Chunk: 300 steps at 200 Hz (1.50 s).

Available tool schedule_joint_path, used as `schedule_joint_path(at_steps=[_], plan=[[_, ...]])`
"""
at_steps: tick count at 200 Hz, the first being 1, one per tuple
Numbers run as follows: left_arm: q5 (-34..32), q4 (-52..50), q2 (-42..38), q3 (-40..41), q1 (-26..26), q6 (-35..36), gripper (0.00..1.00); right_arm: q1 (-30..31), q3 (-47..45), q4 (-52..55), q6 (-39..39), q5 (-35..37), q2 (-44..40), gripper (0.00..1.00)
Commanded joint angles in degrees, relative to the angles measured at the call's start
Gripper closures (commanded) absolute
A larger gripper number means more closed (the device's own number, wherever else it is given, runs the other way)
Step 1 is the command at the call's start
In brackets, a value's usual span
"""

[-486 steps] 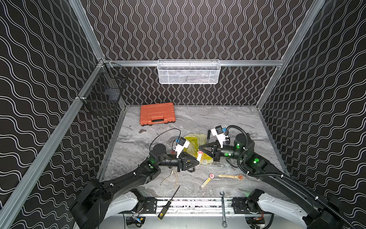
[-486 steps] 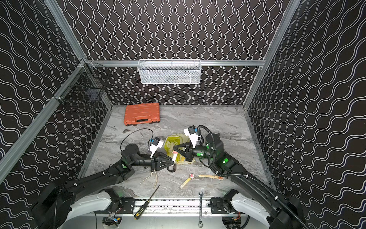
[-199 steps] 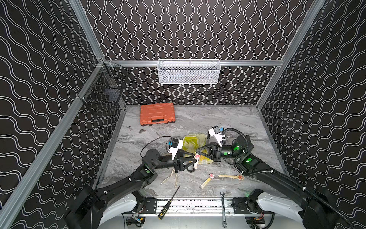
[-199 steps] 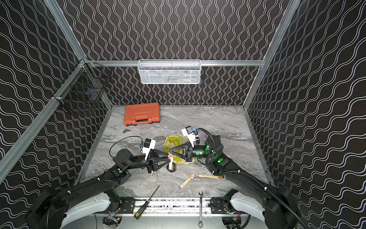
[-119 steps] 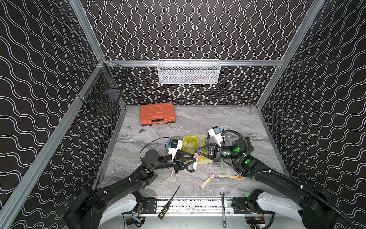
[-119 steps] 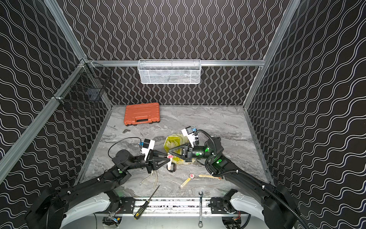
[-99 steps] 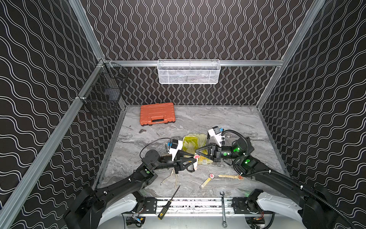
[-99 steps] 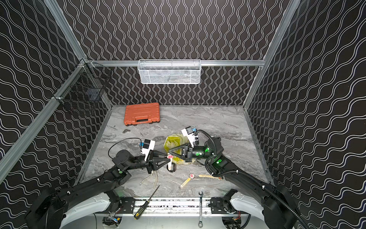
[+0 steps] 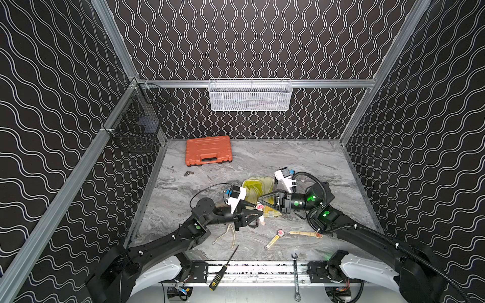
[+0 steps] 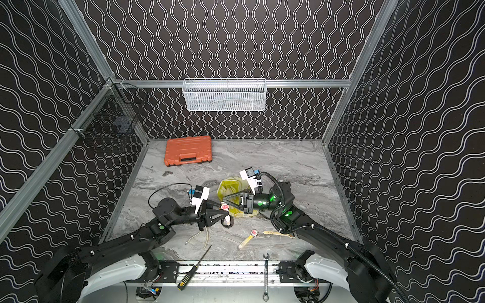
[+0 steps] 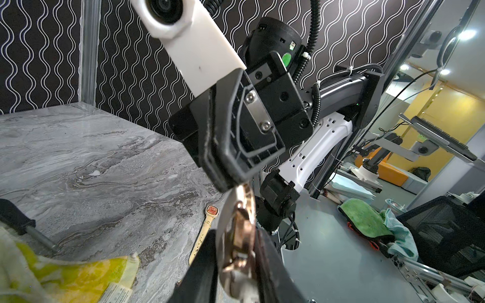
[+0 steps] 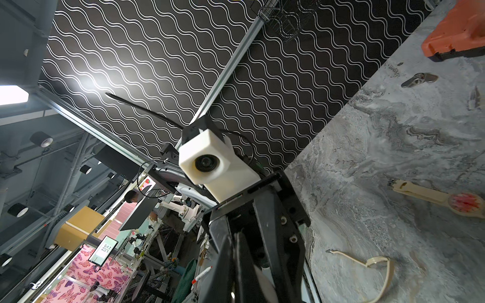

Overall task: Wipe the watch dial
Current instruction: Adjust the watch, then pick up the cleaning item at the center of the board.

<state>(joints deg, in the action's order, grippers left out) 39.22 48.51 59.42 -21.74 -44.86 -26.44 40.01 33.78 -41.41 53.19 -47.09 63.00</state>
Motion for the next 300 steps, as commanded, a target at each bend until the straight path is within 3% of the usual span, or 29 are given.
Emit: schedule_joint_path(at_steps=[1, 110, 133, 155, 184, 223, 262, 300], plan=[[-0.4, 0.4, 0.4, -0.2, -0.3, 1.2, 0.7, 0.0, 0.1, -2.3, 0.6, 0.9, -0.5, 1.0], [-1.5, -0.5, -0.5, 0.2, -0.3, 3.7, 1.0, 0.1, 0.6, 1.2, 0.1, 1.9, -0.8, 1.0], [-3.0, -4.1, -1.4, 0.2, -0.3, 3.0, 1.0, -0.4, 2.4, 14.1, -4.3, 9.5, -2.3, 0.7], [-5.2, -16.9, -2.0, -2.0, -0.1, 1.2, 1.0, -2.3, 4.4, 27.8, -8.6, 20.5, -2.0, 0.58], [-8.0, -35.0, -2.3, -5.4, 0.2, 2.2, 1.0, -7.4, 3.7, 34.0, -11.3, 23.6, 1.1, 0.49], [-10.0, -46.8, 0.1, -7.7, 3.3, 4.2, 1.0, -11.6, 4.2, 39.4, -17.1, 27.8, 7.4, 0.45], [-8.0, -50.3, 7.5, -12.4, 5.7, 6.9, 1.0, -11.8, 7.4, 37.2, -18.5, 20.1, 18.9, 0.44], [-10.0, -50.4, 9.0, -13.0, 7.6, 8.0, 1.0, -10.7, 6.8, 33.2, -15.2, 15.2, 25.9, 0.46]])
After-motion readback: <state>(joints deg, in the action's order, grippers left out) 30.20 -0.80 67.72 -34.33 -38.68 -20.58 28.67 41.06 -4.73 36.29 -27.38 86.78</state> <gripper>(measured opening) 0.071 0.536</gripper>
